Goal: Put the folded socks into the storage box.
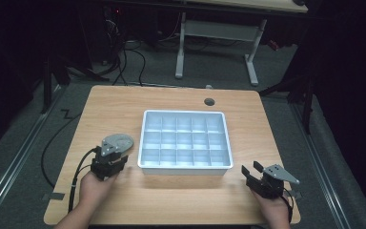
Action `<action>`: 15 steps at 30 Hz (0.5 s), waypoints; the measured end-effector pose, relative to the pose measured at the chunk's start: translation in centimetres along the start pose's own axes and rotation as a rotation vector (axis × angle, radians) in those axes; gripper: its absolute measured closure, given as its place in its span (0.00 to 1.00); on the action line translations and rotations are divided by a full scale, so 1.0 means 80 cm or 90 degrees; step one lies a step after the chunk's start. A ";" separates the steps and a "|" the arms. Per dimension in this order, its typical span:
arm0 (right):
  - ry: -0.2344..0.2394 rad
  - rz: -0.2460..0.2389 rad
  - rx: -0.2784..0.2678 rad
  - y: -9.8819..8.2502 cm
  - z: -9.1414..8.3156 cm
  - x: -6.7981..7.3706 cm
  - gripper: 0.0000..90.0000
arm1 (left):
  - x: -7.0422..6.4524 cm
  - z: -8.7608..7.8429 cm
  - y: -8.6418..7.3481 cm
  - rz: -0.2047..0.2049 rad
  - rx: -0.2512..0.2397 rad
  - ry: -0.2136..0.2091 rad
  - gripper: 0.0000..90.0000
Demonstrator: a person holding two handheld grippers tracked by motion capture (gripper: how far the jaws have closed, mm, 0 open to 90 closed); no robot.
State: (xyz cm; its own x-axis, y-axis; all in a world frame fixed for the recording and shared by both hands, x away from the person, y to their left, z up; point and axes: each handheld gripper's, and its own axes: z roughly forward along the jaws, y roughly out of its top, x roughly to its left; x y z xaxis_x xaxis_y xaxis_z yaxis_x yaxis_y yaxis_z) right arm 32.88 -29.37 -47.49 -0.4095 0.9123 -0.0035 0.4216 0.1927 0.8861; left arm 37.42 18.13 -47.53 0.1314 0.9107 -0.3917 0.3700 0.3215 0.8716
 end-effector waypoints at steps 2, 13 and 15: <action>-0.002 0.002 -0.001 0.001 0.001 0.000 0.51 | -0.003 0.007 0.007 0.007 -0.012 0.006 0.82; 0.001 0.008 -0.006 0.001 0.000 -0.004 0.51 | 0.010 0.066 -0.012 0.007 0.045 0.073 0.77; 0.002 0.009 -0.007 0.001 -0.001 -0.005 0.51 | 0.013 0.051 -0.017 0.005 0.053 0.060 0.77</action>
State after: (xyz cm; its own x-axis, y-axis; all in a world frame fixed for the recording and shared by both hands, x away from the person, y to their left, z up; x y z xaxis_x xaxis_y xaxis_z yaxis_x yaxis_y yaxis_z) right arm 33.01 -29.74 -47.43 -0.4066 0.9135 0.0106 0.4188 0.1761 0.8909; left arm 40.81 17.57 -50.33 0.0486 0.9345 -0.3525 0.4449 0.2957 0.8453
